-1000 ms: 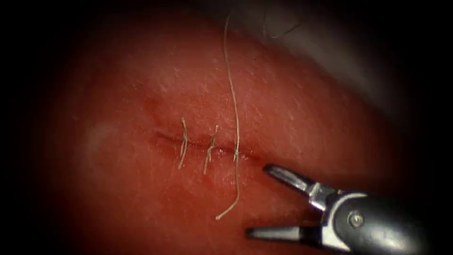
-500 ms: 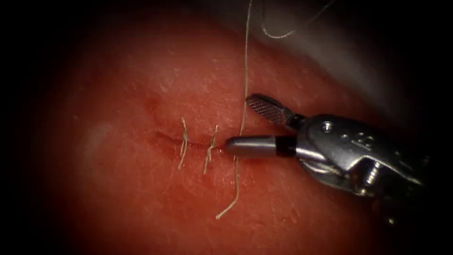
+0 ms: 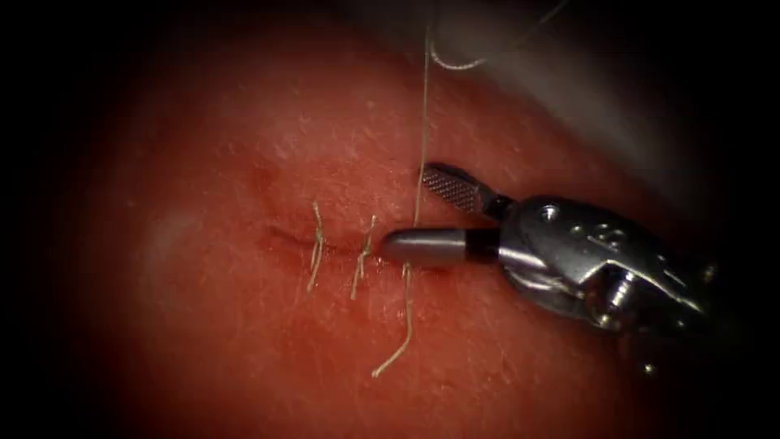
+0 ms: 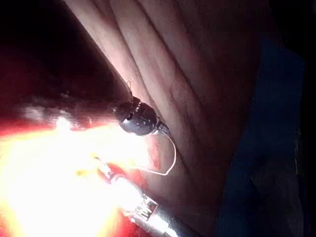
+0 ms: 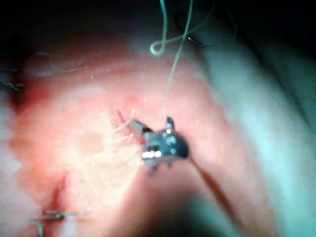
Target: Wound Closure
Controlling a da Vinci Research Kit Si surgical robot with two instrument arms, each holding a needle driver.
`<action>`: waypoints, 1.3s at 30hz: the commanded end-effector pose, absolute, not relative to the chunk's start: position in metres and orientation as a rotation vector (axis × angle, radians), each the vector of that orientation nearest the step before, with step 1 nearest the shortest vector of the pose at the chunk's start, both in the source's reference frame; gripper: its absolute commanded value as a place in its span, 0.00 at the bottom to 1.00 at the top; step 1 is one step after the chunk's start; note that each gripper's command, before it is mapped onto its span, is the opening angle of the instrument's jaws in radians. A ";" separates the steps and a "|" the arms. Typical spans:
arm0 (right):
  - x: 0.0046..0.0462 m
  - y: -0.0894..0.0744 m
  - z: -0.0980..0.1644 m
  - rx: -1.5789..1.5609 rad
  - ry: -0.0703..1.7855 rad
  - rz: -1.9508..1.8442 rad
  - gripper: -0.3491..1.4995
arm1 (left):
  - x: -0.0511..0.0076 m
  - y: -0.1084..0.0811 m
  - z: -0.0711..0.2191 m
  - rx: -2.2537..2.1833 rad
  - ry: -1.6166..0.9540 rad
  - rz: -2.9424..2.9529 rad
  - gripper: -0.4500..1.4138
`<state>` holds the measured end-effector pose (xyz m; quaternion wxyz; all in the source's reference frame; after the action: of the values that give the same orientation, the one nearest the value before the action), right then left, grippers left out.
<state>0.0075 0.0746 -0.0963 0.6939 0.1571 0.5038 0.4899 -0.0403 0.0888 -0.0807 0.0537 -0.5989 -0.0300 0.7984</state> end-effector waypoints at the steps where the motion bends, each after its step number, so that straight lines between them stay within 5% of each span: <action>1: 0.0089 0.075 -0.096 0.347 1.128 1.092 0.93 | -0.0410 0.089 -0.080 -1.821 -0.088 2.424 0.05; 18: 0.0123 0.075 -0.094 0.343 1.149 1.095 0.93 | -0.0422 0.088 -0.083 -1.835 -0.080 2.416 0.05; 31: 0.0138 0.075 -0.094 0.378 1.171 1.043 0.84 | -0.0428 0.087 -0.083 -1.848 -0.089 2.412 0.05; 32: 0.0138 0.075 -0.094 0.378 1.171 1.042 0.79 | -0.0428 0.087 -0.083 -1.848 -0.089 2.412 0.05; 34: 0.0136 0.074 -0.094 0.385 1.178 1.044 0.16 | -0.0430 0.087 -0.083 -1.847 -0.088 2.413 0.05; 35: 0.0135 0.074 -0.094 0.378 1.185 1.033 0.00 | -0.0431 0.087 -0.083 -1.850 -0.090 2.412 0.05; 39: 0.0129 0.075 -0.096 0.333 1.221 0.977 0.00 | -0.0435 0.087 -0.083 -1.852 -0.091 2.412 0.05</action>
<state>0.0123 0.0750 -0.0959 0.6975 0.1487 0.5476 0.4375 -0.0430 0.0864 -0.0835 0.0500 -0.6078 -0.0309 0.7919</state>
